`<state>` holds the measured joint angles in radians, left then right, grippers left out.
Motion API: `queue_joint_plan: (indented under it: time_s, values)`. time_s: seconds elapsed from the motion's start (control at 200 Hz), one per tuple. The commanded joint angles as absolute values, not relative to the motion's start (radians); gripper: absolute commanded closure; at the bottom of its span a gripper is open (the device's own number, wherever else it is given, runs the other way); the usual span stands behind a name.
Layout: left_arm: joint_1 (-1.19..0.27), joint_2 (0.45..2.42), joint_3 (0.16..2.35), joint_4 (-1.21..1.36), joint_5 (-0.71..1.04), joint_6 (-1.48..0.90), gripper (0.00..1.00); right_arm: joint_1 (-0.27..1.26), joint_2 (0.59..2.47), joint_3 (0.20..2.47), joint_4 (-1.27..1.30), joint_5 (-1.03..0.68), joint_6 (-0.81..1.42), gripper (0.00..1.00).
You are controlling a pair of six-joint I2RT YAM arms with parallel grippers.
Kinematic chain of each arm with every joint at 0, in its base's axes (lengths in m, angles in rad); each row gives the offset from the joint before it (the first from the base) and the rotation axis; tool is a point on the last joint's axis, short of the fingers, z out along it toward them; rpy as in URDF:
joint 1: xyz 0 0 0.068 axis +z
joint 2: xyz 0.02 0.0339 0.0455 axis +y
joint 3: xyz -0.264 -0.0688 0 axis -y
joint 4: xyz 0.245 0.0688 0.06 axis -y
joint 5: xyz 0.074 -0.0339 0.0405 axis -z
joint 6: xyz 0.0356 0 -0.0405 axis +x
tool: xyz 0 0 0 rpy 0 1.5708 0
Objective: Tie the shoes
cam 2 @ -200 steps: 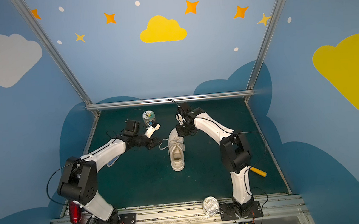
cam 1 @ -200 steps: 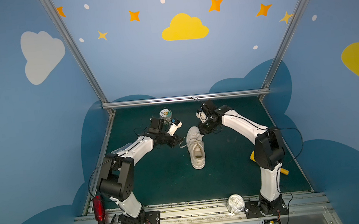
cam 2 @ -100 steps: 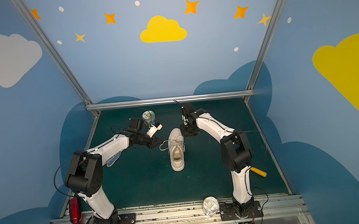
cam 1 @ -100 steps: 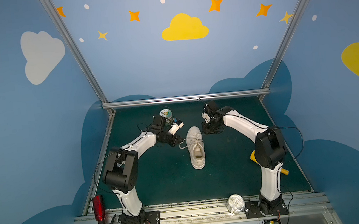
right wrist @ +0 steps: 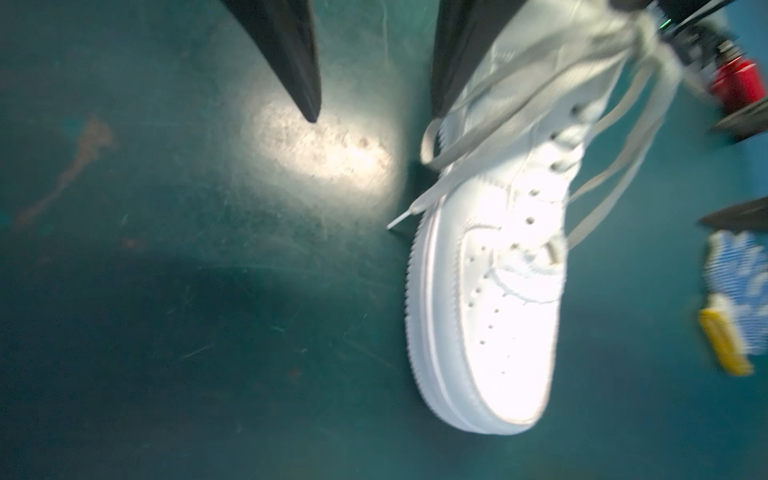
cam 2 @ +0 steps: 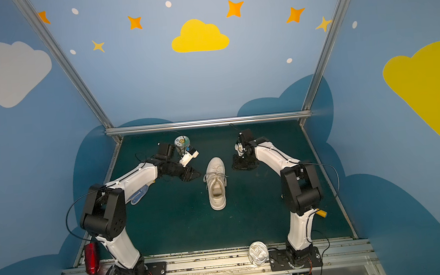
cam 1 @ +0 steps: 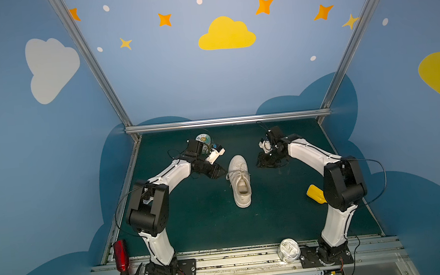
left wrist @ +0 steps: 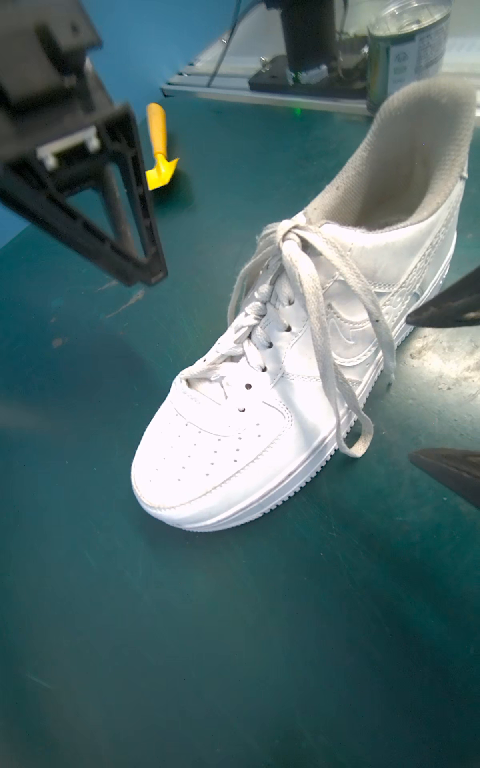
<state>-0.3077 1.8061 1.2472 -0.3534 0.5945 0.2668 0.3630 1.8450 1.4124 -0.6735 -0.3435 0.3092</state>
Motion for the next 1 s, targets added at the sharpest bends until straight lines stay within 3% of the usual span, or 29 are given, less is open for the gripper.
queue_joint_plan:
  time_s: [0.0,0.34,0.536,0.991]
  values:
    - [-0.301,1.761,1.246,-0.350,0.637,0.294,0.45,0.328,1.806,1.358,-0.582,-0.553,0.338,0.57]
    - [-0.354,1.759,1.246,-0.378,0.714,0.282,0.41,0.301,1.776,1.175,-0.371,-0.777,0.460,0.58]
    - [-0.398,1.728,1.209,-0.340,0.697,0.359,0.39,0.288,1.745,1.111,-0.373,-0.790,0.408,0.58]
    - [-0.396,1.937,1.626,-0.861,0.668,0.968,0.39,0.285,1.694,1.109,-0.444,-0.796,0.309,0.60]
